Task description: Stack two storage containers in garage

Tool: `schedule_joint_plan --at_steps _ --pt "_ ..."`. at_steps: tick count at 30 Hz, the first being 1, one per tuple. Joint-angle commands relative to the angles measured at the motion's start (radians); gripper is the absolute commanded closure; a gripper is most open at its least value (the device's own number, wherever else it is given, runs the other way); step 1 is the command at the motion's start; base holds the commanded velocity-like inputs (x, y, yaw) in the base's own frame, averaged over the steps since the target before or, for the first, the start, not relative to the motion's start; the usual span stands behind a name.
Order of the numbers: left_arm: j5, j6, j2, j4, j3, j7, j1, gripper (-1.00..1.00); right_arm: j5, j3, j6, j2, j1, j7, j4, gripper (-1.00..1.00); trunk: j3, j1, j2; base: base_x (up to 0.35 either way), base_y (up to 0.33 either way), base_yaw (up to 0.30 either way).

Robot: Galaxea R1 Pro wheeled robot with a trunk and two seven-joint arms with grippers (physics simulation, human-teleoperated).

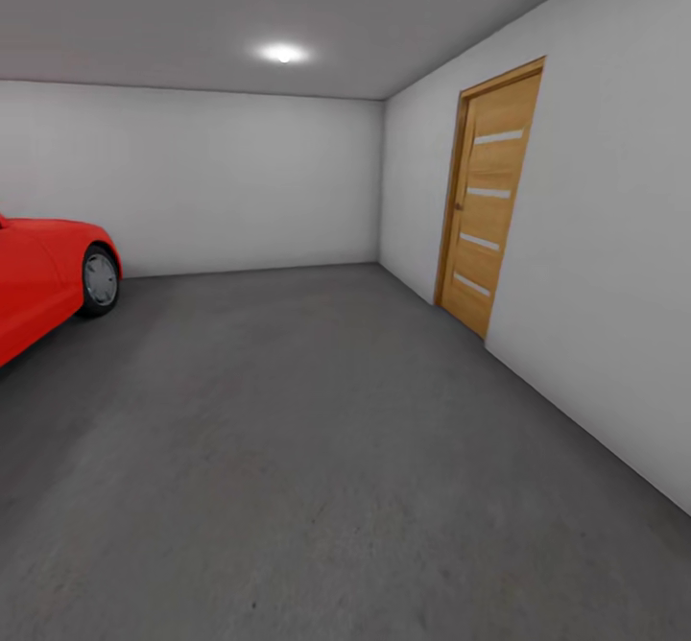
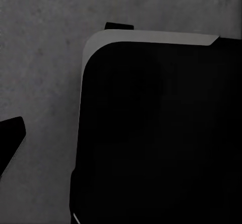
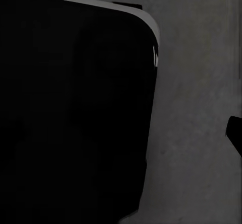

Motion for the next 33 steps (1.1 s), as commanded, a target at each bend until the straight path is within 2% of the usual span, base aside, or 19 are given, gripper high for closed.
schedule_joint_plan --at_steps 1,33 --pt "0.009 -0.002 0.0 -0.001 0.0 0.0 0.0 -1.0 0.002 0.007 -0.003 0.0 0.0 0.0 0.001 -1.0 -0.001 0.001 0.0 0.323 0.0 0.0" --pt "0.01 0.006 0.0 0.0 -0.001 0.0 0.0 -1.0 0.004 0.01 -0.005 0.002 -0.001 0.002 0.002 -1.0 -0.001 0.001 0.0 0.322 0.0 0.0"
